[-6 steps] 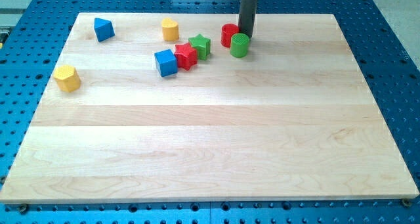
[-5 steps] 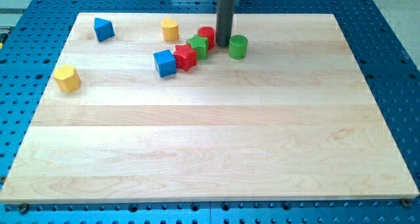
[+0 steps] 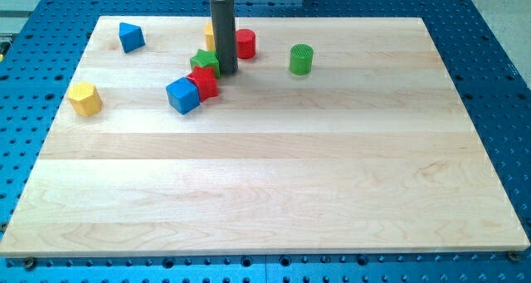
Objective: Separate the red star from the green star
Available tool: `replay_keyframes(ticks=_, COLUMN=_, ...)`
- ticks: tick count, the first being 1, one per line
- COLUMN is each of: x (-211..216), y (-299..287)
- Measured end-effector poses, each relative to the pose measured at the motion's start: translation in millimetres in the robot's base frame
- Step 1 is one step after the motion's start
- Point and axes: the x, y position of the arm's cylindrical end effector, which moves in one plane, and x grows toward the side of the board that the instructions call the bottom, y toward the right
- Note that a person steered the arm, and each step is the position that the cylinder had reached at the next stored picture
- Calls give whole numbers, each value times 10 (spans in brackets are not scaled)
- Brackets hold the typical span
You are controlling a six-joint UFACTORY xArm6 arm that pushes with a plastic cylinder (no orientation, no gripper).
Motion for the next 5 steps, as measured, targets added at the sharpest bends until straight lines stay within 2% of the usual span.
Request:
replay_keyframes(ticks=1, x=175, y=-26)
replay_keyframes(ticks=2, x=364, y=-503)
replay_keyframes(ticks=3, x=583, y=-536)
replay_keyframes(ticks=4, x=619, y=-837)
replay_keyframes(ticks=5, x=983, y=-1145)
